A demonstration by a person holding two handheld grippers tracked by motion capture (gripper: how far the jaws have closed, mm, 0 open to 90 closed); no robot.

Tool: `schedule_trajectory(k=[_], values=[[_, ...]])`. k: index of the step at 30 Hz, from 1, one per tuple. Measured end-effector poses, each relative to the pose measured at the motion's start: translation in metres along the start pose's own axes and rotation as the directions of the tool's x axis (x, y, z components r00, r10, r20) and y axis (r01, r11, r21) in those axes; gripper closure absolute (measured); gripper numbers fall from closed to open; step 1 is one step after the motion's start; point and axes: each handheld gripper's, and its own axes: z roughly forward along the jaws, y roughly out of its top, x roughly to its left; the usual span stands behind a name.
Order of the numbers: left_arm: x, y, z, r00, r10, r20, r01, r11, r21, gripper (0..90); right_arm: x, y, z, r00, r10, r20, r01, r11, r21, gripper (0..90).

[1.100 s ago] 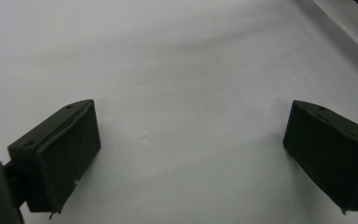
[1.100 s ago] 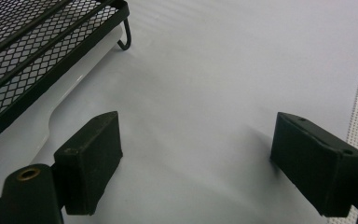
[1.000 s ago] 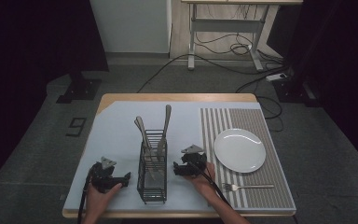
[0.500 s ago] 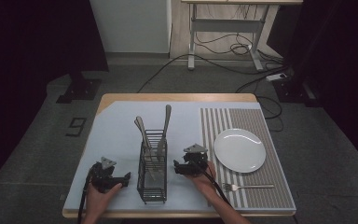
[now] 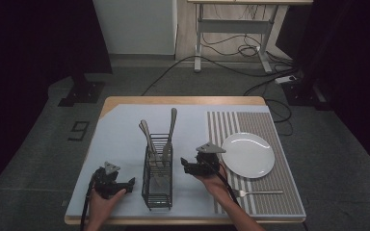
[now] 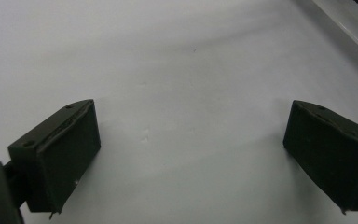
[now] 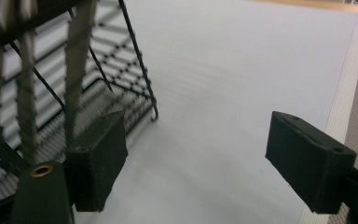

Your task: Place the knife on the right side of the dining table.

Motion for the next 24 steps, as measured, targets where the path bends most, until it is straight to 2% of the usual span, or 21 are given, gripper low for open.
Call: schedule_trajectory(k=[6, 9, 17, 24], values=[[0.0, 0.0, 0.0, 1.0, 0.0, -0.001, 0.0, 1.0, 0.0, 3.2, -0.002, 0.018, -0.002, 0.9997, -0.002, -0.025, 0.001, 0.999, -0.039, 22.6], [0.0, 0.0, 0.0, 1.0, 0.0, -0.001, 0.0, 1.0, 0.0, 3.1, -0.001, 0.03, -0.007, 0.9993, -0.018, -0.034, 0.016, 0.998, -0.061, 23.7], [0.0, 0.0, 0.0, 1.0, 0.004, -0.001, -0.004, 1.0, 0.003, 3.2, -0.001, 0.048, -0.008, 0.9969, -0.029, -0.074, 0.023, 0.997, -0.072, 26.4], [0.0, 0.0, 0.0, 1.0, 0.004, -0.001, -0.004, 1.0, 0.002, 3.2, 0.001, 0.059, -0.002, 0.9954, -0.03, -0.091, 0.023, 0.997, -0.078, 27.9]])
